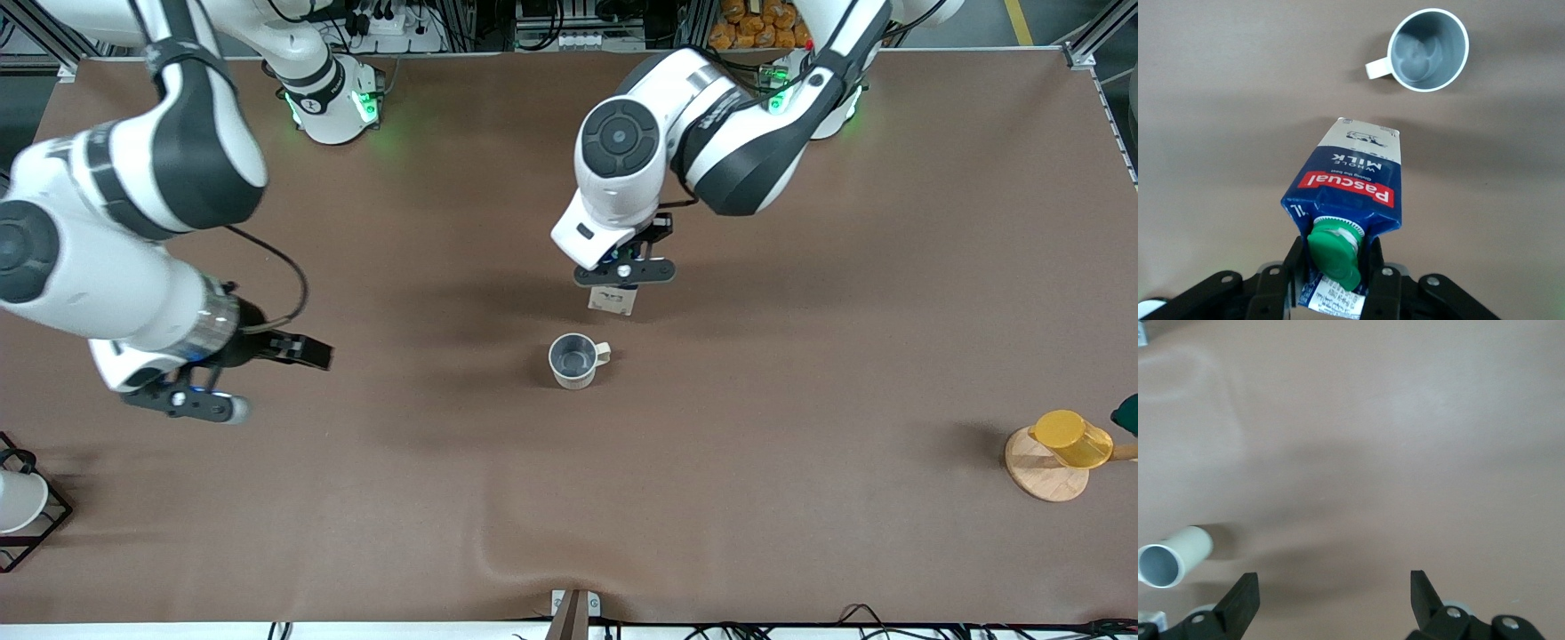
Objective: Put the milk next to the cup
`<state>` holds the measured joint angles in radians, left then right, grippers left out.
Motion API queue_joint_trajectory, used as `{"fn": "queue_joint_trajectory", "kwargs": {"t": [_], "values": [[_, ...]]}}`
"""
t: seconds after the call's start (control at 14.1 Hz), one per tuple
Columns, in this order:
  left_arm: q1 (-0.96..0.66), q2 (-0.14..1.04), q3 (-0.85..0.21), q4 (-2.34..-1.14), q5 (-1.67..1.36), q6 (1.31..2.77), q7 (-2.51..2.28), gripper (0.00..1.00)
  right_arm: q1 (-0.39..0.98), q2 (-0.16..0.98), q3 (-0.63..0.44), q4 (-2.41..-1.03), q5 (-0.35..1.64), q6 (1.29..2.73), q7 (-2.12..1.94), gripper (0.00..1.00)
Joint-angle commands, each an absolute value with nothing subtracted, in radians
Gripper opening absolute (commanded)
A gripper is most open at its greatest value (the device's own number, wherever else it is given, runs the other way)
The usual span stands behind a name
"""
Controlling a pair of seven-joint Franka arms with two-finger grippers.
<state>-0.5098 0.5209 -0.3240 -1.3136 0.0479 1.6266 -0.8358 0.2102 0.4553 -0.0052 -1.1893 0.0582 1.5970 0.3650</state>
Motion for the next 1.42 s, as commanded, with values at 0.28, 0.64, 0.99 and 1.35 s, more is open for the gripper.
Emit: {"fn": "queue_joint_trajectory", "kwargs": {"t": [0.28, 0.64, 0.99, 1.35], "values": [[-0.644, 0.617, -0.203, -1.258, 0.037, 1.712, -0.853, 0.43, 0.121, 0.332, 0.009, -1.299, -0.034, 1.597, 0.154, 1.0], [-0.658, 0.656, -0.193, -1.232, 0.035, 1.729, -0.868, 0.46, 0.084, 0.117, 0.008, -1.629, -0.034, 1.793, 0.08, 1.0], [-0.658, 0.683, -0.193, -1.23, 0.031, 1.792, -0.94, 0.46, 0.026, -0.029, 0.009, -1.756, -0.029, 1.792, -0.014, 1.0], [-0.658, 0.69, -0.19, -1.232, 0.031, 1.816, -0.94, 0.66, 0.02, -0.018, 0.009, -1.723, -0.026, 1.789, -0.008, 1.0]]}}
